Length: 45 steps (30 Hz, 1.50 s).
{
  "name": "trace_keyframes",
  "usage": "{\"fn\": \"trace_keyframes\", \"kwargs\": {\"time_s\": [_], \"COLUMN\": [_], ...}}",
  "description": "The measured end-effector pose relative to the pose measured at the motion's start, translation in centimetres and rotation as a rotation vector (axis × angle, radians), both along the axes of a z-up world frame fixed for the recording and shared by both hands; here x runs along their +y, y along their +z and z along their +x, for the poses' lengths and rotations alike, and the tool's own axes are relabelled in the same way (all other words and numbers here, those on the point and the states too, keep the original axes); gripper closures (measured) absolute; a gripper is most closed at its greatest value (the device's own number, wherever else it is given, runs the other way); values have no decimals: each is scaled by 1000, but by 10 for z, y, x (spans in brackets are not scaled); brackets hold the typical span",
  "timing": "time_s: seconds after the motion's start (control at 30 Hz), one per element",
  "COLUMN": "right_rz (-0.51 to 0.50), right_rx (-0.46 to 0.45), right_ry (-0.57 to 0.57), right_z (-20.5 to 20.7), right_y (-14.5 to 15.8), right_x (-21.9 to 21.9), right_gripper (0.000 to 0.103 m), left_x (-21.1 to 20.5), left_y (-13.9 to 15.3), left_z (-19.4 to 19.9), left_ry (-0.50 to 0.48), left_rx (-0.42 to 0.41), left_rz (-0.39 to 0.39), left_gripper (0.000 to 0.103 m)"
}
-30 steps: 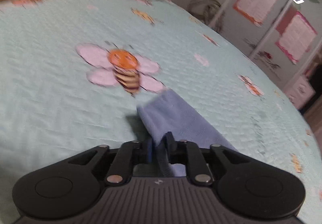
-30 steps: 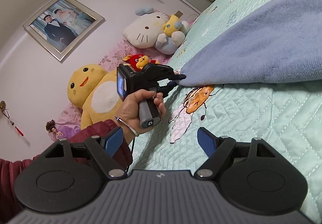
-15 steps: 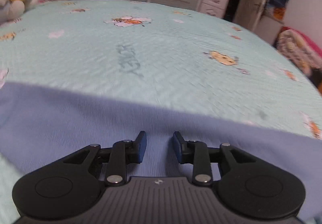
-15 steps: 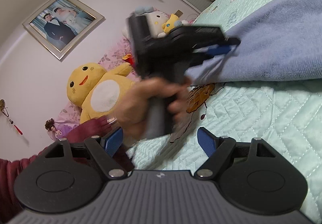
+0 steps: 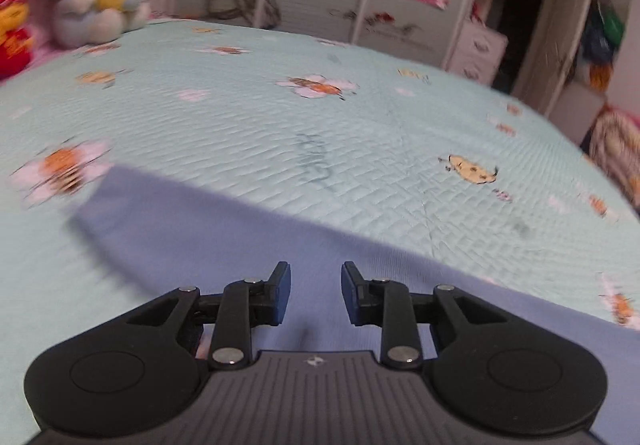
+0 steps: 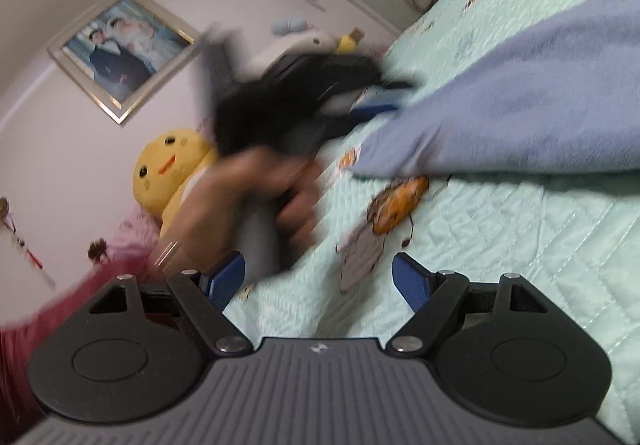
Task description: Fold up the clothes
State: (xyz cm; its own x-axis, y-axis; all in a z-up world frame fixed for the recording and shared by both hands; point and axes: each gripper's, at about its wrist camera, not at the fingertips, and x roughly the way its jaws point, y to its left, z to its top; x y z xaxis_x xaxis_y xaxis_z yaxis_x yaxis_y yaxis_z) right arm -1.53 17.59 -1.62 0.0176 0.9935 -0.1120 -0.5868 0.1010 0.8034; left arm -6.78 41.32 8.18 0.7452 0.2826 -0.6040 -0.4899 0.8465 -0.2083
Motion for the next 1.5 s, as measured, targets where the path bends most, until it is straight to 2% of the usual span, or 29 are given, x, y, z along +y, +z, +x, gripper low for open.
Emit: {"fn": "trace_keyframes", "kwargs": {"time_s": [0.07,0.13,0.2,0.27,0.33,0.43,0.5,0.57,0.63,0.73,0.8,0.9,1.07,1.3,1.37,1.43,1.5], "right_rz": [38,78,115,173,201,121,86,25,-51,-138,-198,-216,-265,-337,-367,-404,-409], "right_rx": [5,25,61,88,73,34,30,52,66,26,-3,35,34,11,-9,-4,13], "right_ry": [-34,-62,-86,-115,-185,-312,-431,-565,-688,-794,-846,-837,-674,-459,-446,-468,-525], "right_z": [0,-1,-3,-10,-19,-20,-21,-23,-27,-27,-26,-15,28,77,77,74,70], "right_y": [6,15,25,35,42,52,47,37,27,28,31,23,13,3,6,5,2], "right_x": [-10,-25,-47,-88,-136,-199,-243,-287,-328,-377,-403,-435,-422,-400,-394,-396,-407], "right_gripper": [22,22,22,22,22,22,22,22,22,22,22,22,22,22,36,91,93], "left_x": [-14,-34,-63,-98,-130,-166,-180,-185,-183,-189,-194,-202,-214,-224,-225,-228,-232], "left_y": [6,5,-1,-9,-20,-41,-50,-51,-50,-48,-47,-45,-48,-39,-46,-51,-51], "left_z": [-41,-74,-101,-123,-138,-143,-146,-148,-152,-151,-150,-148,-147,-133,-127,-126,-126], "left_ry": [18,-17,-86,-170,-251,-318,-307,-304,-281,-276,-277,-279,-279,-294,-278,-280,-296], "left_rx": [4,22,45,54,59,94,107,112,118,136,150,172,179,157,177,180,196], "left_rz": [-24,-75,-109,-143,-182,-203,-166,-147,-171,-172,-163,-151,-109,-93,-82,-56,-12], "left_gripper": [69,69,69,68,67,63,63,59,59,59,54,47,37,35,35,35,34]}}
